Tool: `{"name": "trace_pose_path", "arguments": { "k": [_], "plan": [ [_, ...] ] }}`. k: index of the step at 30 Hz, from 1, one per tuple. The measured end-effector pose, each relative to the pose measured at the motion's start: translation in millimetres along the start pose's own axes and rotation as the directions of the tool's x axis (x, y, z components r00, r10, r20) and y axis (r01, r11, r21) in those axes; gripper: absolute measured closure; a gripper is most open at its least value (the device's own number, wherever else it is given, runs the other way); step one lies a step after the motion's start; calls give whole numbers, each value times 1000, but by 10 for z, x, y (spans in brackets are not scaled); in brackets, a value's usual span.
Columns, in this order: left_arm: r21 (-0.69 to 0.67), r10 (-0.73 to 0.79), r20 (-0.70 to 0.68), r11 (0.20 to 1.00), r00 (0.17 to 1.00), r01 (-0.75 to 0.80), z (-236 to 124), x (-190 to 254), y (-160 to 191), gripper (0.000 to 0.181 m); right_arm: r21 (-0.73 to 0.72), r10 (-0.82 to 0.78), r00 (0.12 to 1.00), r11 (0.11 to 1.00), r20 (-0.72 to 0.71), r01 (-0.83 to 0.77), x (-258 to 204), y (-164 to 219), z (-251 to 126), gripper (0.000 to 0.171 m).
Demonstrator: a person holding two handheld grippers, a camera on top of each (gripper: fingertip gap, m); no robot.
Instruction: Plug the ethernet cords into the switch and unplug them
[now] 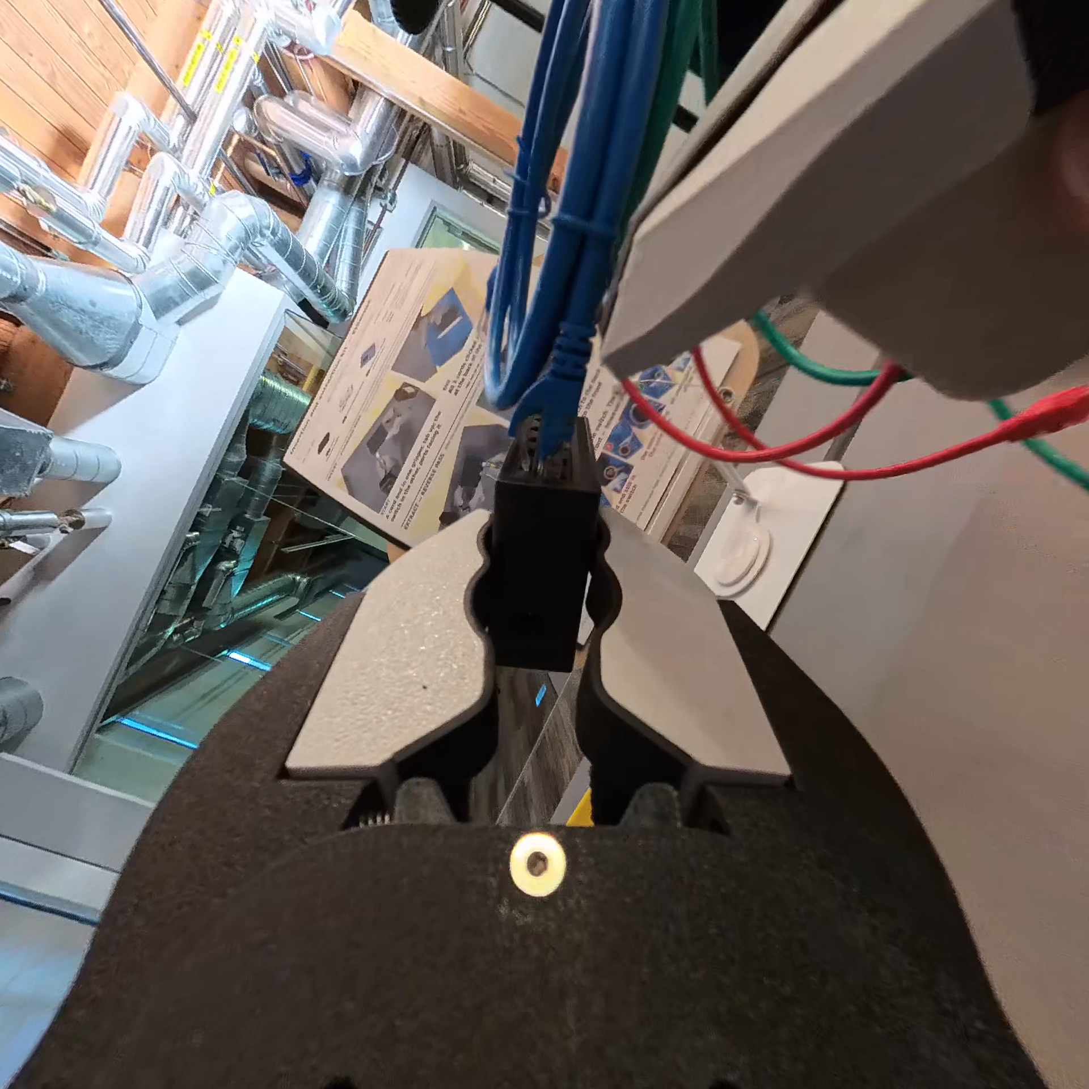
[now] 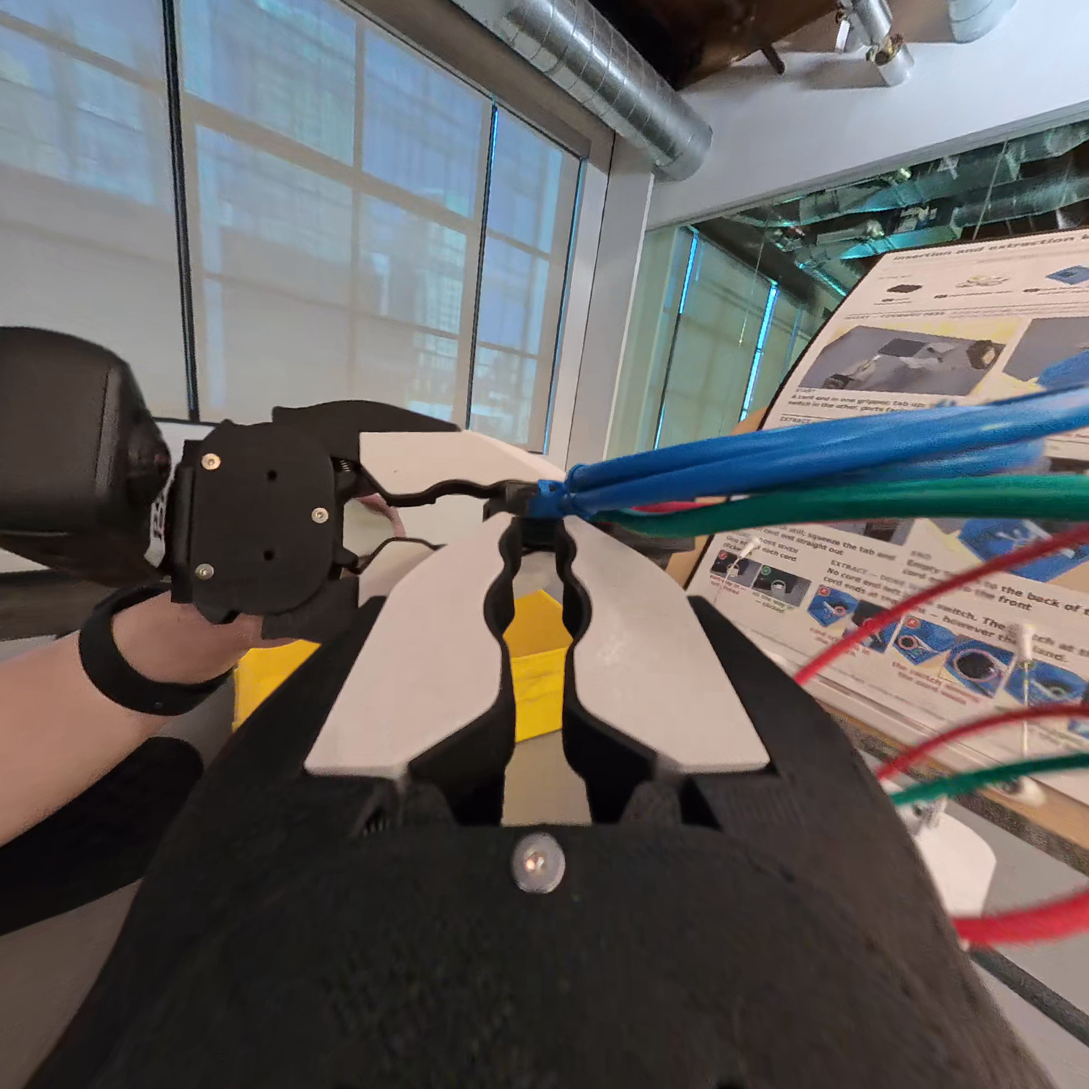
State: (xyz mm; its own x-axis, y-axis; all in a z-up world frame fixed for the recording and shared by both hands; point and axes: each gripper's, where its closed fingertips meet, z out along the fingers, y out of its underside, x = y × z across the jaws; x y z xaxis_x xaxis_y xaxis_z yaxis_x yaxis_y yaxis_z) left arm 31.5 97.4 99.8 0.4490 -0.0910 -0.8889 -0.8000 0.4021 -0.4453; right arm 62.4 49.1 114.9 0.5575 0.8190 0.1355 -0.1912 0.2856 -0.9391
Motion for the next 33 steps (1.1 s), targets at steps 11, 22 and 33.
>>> {"name": "trace_pose_path", "arguments": {
  "k": [11, 22, 33],
  "plan": [
    [35, -6, 23, 999, 1000, 5, -34, -25, -99, 154, 83, -4, 1000, 997, 1, 4, -15, -97, -61, 161],
    [26, -64, 29, 998, 998, 63, -57, -159, -22, 154, 46, -76, 996, 996, -44, 78, 58, -240, -113, 152],
    [47, -94, -7, 994, 996, 94, -67, -119, -82, 154, 102, 20, 998, 994, 59, -26, 50, -227, -157, 164]
  ]
}}
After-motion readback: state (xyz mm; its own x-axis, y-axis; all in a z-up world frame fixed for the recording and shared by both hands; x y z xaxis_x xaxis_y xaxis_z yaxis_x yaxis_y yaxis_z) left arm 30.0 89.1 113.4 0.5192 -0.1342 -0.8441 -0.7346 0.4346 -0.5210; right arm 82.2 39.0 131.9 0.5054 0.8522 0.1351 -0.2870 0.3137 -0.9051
